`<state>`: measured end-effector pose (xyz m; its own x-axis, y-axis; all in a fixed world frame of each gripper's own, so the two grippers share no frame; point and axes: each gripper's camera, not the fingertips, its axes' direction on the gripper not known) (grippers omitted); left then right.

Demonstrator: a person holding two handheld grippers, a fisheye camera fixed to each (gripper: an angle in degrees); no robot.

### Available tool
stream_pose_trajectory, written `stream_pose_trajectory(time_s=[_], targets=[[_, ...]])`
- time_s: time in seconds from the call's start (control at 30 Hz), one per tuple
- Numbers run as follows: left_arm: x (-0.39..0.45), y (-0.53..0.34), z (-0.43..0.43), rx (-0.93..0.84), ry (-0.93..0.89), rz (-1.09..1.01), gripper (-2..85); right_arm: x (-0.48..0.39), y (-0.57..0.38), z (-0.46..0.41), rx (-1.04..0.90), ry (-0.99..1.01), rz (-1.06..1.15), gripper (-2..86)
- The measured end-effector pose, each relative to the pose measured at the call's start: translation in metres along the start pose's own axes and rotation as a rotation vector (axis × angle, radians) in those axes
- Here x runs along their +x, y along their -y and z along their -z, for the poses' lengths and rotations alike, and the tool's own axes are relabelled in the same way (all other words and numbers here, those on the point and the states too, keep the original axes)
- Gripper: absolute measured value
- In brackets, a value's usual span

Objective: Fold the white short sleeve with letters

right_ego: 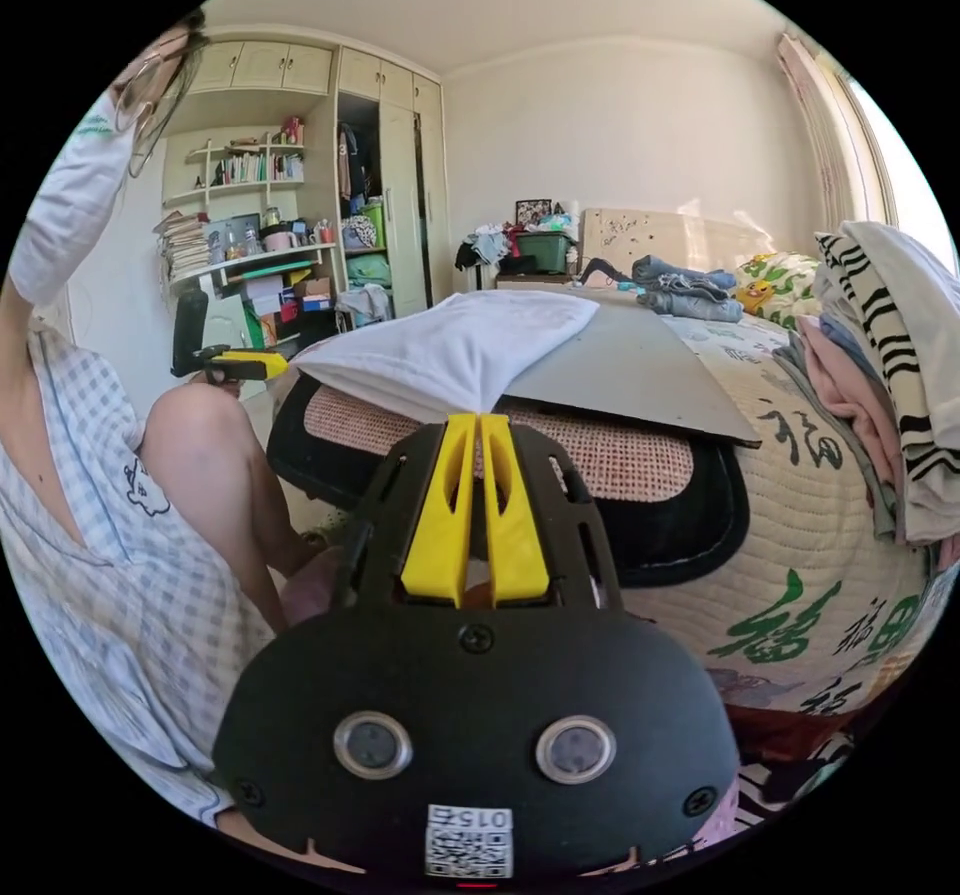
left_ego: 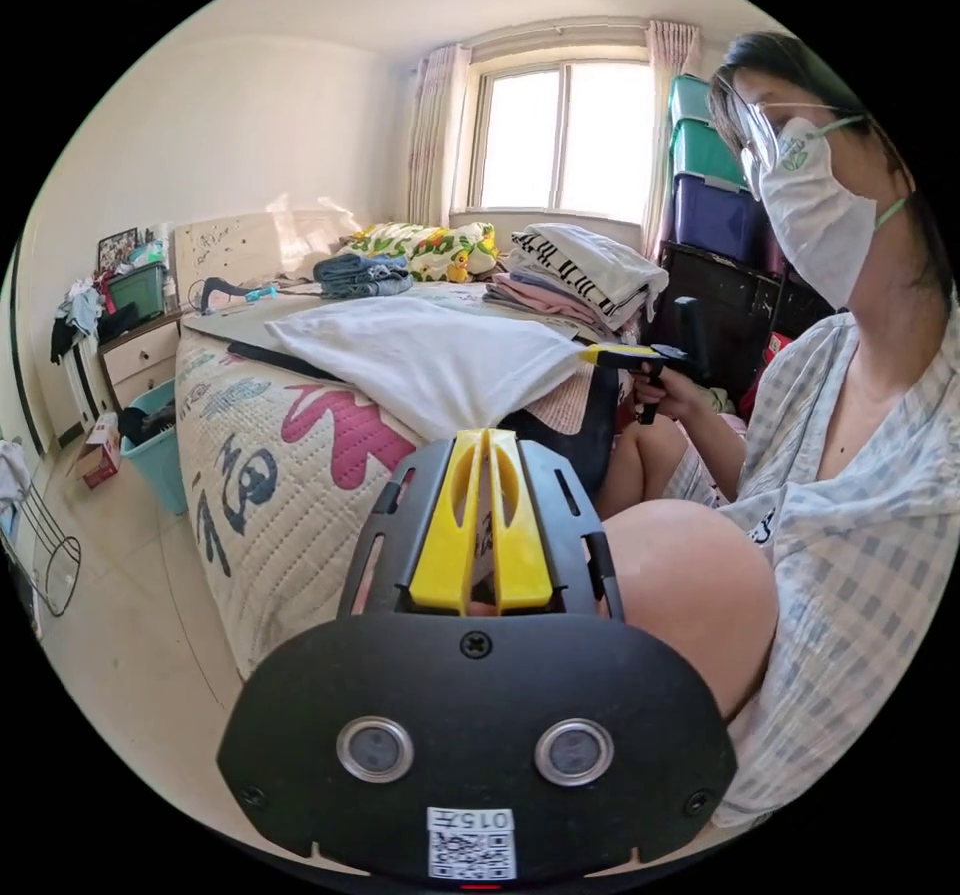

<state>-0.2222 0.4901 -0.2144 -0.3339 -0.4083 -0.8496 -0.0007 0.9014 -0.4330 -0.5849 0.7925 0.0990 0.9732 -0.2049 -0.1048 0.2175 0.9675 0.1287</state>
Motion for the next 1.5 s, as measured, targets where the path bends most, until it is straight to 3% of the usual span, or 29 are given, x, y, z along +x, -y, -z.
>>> stream_pose_trajectory(time_s=[0.17,0.3,0.37,0.5,0.6,0.7,0.77,1.0,1.13,1.5], targets=[[-0.007,-0.010,-0.018,-0.075,0.042,-0.039,-0.2,-0.015,0.033,0.005,-0.075,-0.072,0.082,-0.6],[-0.026,-0.034,-0.026,-0.094,0.036,-0.007,-0.2,-0.005,0.057,0.024,-0.080,-0.001,0.074,1.4],[-0.041,-0.042,-0.011,-0.039,-0.002,-0.010,-0.1,0.019,0.078,0.051,-0.042,0.086,0.017,6.3],[-0.124,-0.019,0.024,0.162,-0.081,0.081,1.0,0.067,0.128,0.085,0.032,0.189,-0.055,7.8],[-0.204,0.022,0.003,0.176,0.013,0.169,4.5,0.109,0.187,0.086,0.057,0.209,-0.109,9.9],[-0.295,0.057,-0.056,0.130,0.038,0.257,8.6,0.145,0.251,0.054,0.007,0.216,-0.155,11.1],[-0.350,0.069,-0.097,0.103,0.058,0.364,10.3,0.183,0.300,0.014,-0.075,0.350,-0.255,11.3],[-0.501,0.079,-0.231,0.030,-0.063,0.579,11.3,0.256,0.397,-0.098,-0.306,0.393,-0.420,13.1],[-0.524,0.089,-0.280,-0.105,-0.223,0.532,11.3,0.285,0.427,-0.145,-0.413,0.385,-0.463,14.4],[-0.533,0.127,-0.329,-0.284,-0.296,0.418,11.6,0.326,0.440,-0.168,-0.410,0.521,-0.538,10.9]])
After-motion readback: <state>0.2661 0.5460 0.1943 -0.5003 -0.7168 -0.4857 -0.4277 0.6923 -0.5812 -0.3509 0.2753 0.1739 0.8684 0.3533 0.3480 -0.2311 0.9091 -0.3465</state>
